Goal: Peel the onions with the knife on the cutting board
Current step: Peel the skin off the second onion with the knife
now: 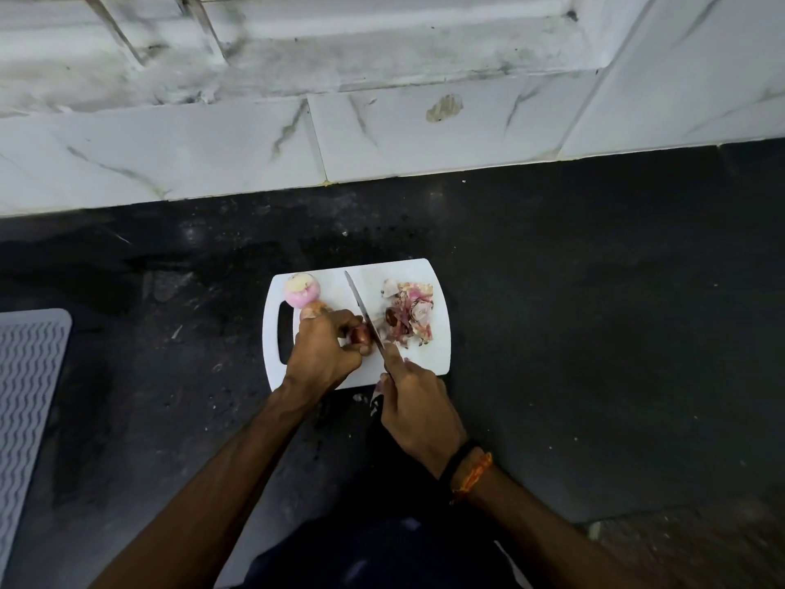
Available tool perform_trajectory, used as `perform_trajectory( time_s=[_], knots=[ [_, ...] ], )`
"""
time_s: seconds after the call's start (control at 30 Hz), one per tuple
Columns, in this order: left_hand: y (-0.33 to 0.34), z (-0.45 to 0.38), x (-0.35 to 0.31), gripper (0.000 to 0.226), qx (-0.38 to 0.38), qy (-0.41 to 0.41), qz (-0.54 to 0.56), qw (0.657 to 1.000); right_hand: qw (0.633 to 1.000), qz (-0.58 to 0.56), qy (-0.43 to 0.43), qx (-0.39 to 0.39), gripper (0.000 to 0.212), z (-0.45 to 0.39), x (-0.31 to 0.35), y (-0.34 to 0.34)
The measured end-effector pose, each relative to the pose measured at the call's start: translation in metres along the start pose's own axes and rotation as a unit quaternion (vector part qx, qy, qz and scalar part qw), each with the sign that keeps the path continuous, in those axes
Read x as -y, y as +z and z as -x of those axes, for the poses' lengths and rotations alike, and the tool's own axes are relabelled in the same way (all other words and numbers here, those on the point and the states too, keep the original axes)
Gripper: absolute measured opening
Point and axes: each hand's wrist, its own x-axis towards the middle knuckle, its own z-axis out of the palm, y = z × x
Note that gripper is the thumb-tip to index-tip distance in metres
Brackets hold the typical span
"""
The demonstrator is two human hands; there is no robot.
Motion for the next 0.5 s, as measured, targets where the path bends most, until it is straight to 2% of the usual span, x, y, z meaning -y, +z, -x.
perform_trajectory(
  time_s=[0.1, 0.2, 0.37, 0.5],
  knots=[
    [-0.001, -0.002, 0.002, 0.009, 0.01, 0.0, 0.003, 1.0, 1.0, 0.012, 0.001, 0.023, 0.063, 0.011, -0.003, 0.0],
    [-0.002, -0.004, 0.002, 0.009, 0.021, -0.013, -0.009, 1.0, 0.999, 0.039, -0.004, 0.016, 0.058, -0.002, -0.006, 0.004],
    [-0.003, -0.008, 0.004, 0.03, 0.039, -0.027, -0.02, 0.999, 0.997, 0.064, -0.005, 0.038, 0.059, -0.001, -0.008, 0.0],
    [-0.001, -0.008, 0.003, 0.034, 0.036, -0.031, -0.019, 0.999, 0.994, 0.093, -0.003, 0.052, 0.061, 0.003, -0.008, 0.0]
  ],
)
